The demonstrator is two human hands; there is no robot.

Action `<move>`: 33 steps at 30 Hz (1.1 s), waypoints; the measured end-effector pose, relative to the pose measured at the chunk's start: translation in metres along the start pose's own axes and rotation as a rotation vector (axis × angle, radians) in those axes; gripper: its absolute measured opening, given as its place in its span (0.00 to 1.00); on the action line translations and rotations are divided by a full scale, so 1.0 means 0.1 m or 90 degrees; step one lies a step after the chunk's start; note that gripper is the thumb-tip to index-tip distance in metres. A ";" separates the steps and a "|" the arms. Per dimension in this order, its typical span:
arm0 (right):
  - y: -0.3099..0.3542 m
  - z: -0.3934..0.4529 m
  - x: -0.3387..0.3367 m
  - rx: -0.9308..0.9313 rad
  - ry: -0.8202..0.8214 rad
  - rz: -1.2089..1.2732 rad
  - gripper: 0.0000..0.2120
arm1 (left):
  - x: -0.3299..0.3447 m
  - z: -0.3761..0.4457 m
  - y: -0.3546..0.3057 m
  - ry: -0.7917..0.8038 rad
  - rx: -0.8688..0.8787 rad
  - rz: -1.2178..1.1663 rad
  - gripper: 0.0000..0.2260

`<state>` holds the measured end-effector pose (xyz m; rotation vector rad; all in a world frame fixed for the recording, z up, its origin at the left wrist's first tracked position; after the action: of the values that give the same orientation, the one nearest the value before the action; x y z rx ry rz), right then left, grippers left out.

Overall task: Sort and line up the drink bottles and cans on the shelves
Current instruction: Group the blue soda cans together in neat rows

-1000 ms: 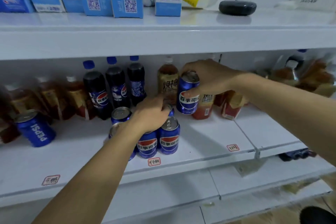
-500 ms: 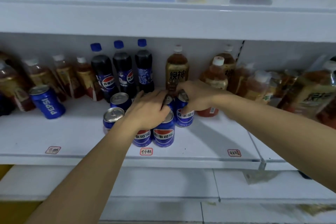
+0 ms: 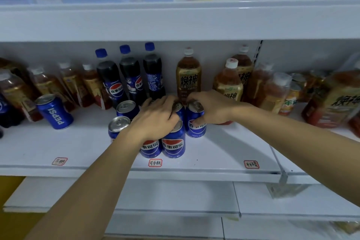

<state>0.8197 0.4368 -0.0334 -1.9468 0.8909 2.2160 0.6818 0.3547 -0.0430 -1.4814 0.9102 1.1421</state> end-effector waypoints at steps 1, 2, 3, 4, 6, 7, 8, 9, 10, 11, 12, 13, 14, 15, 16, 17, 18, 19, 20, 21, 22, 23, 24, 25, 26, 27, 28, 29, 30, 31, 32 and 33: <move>0.00 0.00 0.00 -0.003 -0.002 0.001 0.28 | 0.00 0.00 0.00 0.002 0.002 0.001 0.23; 0.00 0.00 0.01 -0.005 -0.004 0.004 0.29 | 0.01 0.01 0.00 0.003 0.002 0.003 0.22; -0.01 -0.01 0.01 -0.005 -0.006 0.007 0.29 | 0.01 0.01 0.00 0.004 0.003 0.007 0.22; -0.01 -0.01 0.00 -0.005 -0.007 0.009 0.29 | 0.01 0.01 0.00 0.005 0.003 0.010 0.22; -0.01 -0.01 0.00 -0.004 -0.009 0.008 0.29 | 0.01 0.01 0.00 0.004 0.003 0.011 0.21; -0.01 -0.01 0.00 -0.004 -0.008 0.007 0.29 | 0.01 0.01 0.00 0.004 0.003 0.012 0.21; 0.00 -0.01 0.01 -0.005 -0.008 0.006 0.30 | 0.01 0.00 0.00 0.003 0.003 0.013 0.21; 0.00 -0.01 0.01 -0.003 -0.006 0.007 0.30 | 0.01 0.00 0.00 0.003 0.003 0.011 0.20; 0.00 -0.01 0.01 0.000 -0.003 0.008 0.30 | 0.01 0.00 0.00 0.004 0.003 0.010 0.20; -0.01 -0.02 0.01 0.004 0.000 0.009 0.30 | 0.01 -0.01 -0.01 0.007 0.004 0.010 0.20; 0.00 -0.02 0.01 0.007 0.002 0.007 0.30 | 0.00 -0.01 -0.01 0.008 0.003 0.012 0.20; 0.00 -0.02 0.01 0.008 0.004 0.003 0.30 | 0.01 0.00 -0.01 0.009 0.002 0.015 0.19; 0.01 -0.03 0.00 0.007 0.007 -0.002 0.30 | 0.01 0.00 0.00 0.009 0.001 0.019 0.18; 0.01 -0.03 0.00 0.008 0.011 -0.005 0.30 | 0.01 0.00 0.00 0.009 0.004 0.022 0.18; 0.02 -0.03 0.00 0.011 0.016 -0.007 0.30 | 0.01 0.00 0.00 0.009 0.008 0.025 0.18; 0.03 -0.03 0.01 0.015 0.018 -0.007 0.30 | 0.01 0.00 0.00 0.010 0.012 0.024 0.18; 0.04 -0.02 0.00 0.017 0.018 -0.010 0.31 | 0.01 -0.01 -0.01 0.013 0.015 0.022 0.19; 0.04 -0.02 0.01 0.019 0.016 -0.014 0.31 | 0.00 -0.01 -0.02 0.016 0.017 0.020 0.21; 0.04 -0.01 0.01 0.020 0.015 -0.020 0.31 | 0.00 -0.02 -0.03 0.020 0.016 0.019 0.23; 0.04 -0.01 0.01 0.024 0.014 -0.024 0.32 | 0.00 -0.02 -0.03 0.023 0.014 0.019 0.24; 0.04 0.00 0.01 0.027 0.014 -0.028 0.32 | 0.00 -0.02 -0.03 0.024 0.012 0.019 0.25; 0.03 0.00 0.01 0.031 0.014 -0.027 0.32 | 0.00 -0.03 -0.03 0.023 0.011 0.022 0.25; 0.02 0.00 0.02 0.038 0.015 -0.023 0.32 | 0.00 -0.03 -0.04 0.021 0.010 0.023 0.23; 0.02 0.00 0.03 0.043 0.019 -0.020 0.32 | 0.00 -0.03 -0.04 0.019 0.011 0.020 0.22; 0.03 0.00 0.04 0.047 0.027 -0.024 0.32 | 0.00 -0.02 -0.04 0.021 0.014 0.016 0.21; 0.04 0.01 0.04 0.049 0.041 -0.032 0.32 | -0.01 -0.02 -0.05 0.029 0.017 0.011 0.21; 0.07 0.01 0.02 0.051 0.060 -0.040 0.32 | -0.03 -0.01 -0.05 0.041 0.024 0.007 0.22; 0.10 0.02 -0.01 0.056 0.080 -0.042 0.33 | -0.06 0.01 -0.06 0.054 0.033 0.005 0.23; 0.13 0.04 -0.07 0.065 0.094 -0.041 0.33 | -0.11 0.01 -0.05 0.064 0.042 0.000 0.23; 0.17 0.07 -0.15 0.072 0.096 -0.039 0.30 | -0.18 0.01 -0.01 0.065 0.047 -0.006 0.24; 0.23 0.14 -0.25 0.072 0.085 -0.049 0.26 | -0.27 0.00 0.04 0.057 0.048 -0.013 0.25; 0.31 0.23 -0.36 0.065 0.065 -0.070 0.22 | -0.36 -0.02 0.14 0.044 0.044 -0.018 0.27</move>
<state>0.7941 0.4334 0.0127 -2.0257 0.8682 1.9886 0.6597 0.3491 -0.0115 -1.4800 0.9649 1.0342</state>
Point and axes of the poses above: each hand's wrist, its own z-axis towards the middle knuckle, its own x-axis out of the palm, y = z × x, the point moved 7 cm from there along z, towards the middle knuckle, and after that the axes turned 13 degrees about -x, right-handed, at the moved point
